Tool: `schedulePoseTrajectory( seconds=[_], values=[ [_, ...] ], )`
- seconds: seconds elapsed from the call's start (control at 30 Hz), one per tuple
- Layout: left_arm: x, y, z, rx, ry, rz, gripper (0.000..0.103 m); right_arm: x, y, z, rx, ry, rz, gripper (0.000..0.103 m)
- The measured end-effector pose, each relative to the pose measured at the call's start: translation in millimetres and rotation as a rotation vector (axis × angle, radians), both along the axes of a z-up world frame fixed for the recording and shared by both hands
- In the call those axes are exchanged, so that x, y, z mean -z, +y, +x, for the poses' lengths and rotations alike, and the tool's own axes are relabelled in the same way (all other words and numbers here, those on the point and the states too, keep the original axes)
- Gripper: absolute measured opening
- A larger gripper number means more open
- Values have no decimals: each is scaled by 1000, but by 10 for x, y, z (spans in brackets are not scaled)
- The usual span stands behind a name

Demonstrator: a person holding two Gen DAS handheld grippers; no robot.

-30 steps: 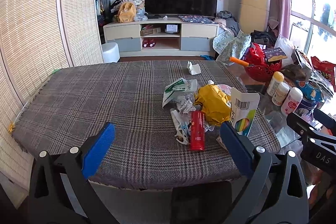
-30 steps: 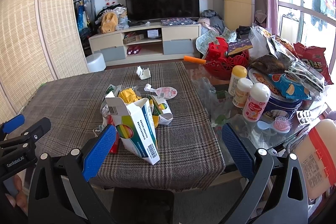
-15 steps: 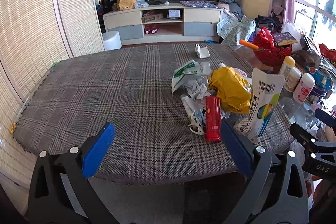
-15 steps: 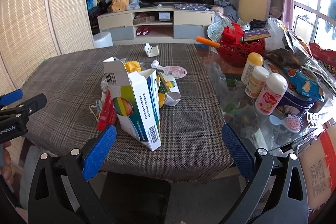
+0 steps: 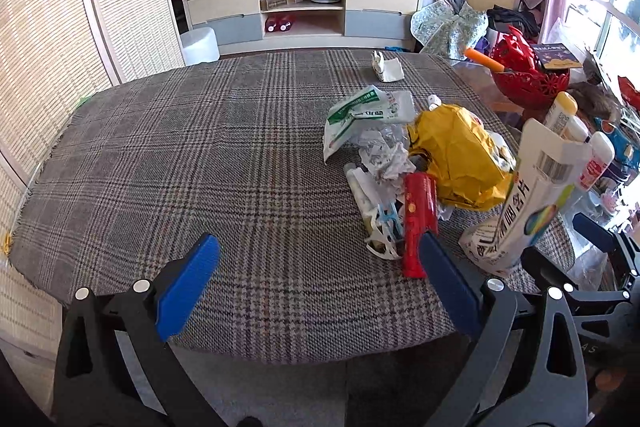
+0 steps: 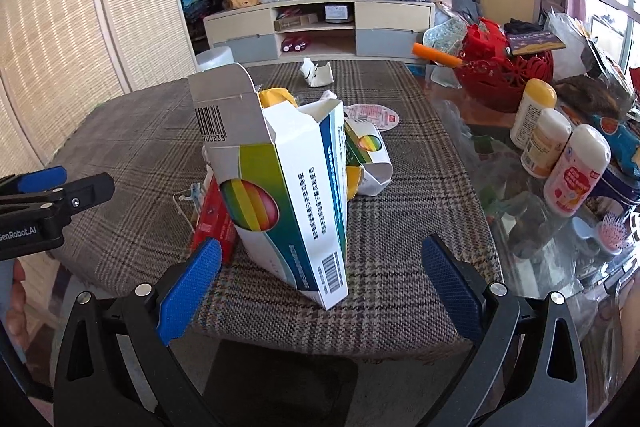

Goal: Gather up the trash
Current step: 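Grasp the red can with the left tool while the right tool grasps the white-green box, then carry the red can down to the floor bin and open the left tool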

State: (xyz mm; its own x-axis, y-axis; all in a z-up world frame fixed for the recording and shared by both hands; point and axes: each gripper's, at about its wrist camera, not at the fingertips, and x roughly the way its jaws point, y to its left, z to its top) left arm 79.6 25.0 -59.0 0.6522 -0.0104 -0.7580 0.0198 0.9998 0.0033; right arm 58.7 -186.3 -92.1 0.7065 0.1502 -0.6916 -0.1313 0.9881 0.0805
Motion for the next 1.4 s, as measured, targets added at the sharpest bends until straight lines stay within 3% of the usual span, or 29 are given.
schedulePoseTrajectory(
  seconds=[0.17,0.27,0.3,0.33,0.47,0.53,0.7,0.83,0.93,1.33,1.4],
  values=[
    [44,-4,127,19,42,-48,90,62,61,172,-12,7,18,95],
    [74,-68,198,38,55,-47,89,97,115,260,-26,22,15,77],
    [86,-89,214,44,56,-46,89,114,131,292,-28,32,6,66],
    [99,-129,240,54,59,-45,89,134,136,311,-32,41,8,63],
    [150,-244,308,86,77,-64,84,123,52,317,-24,47,15,61],
    [189,-306,353,107,95,-95,75,99,-47,310,-9,64,29,61],
    [269,-463,474,161,150,-152,43,-28,-395,255,62,83,87,61],
    [322,-628,567,211,197,-168,41,-65,-615,197,113,94,94,61],
    [379,-752,621,234,227,-137,41,-53,-745,159,135,108,128,61],
    [750,-827,805,212,299,-93,40,-141,-831,28,123,94,118,61],
    [744,-843,804,208,283,-79,30,-136,-836,28,127,98,117,61]
  ],
)
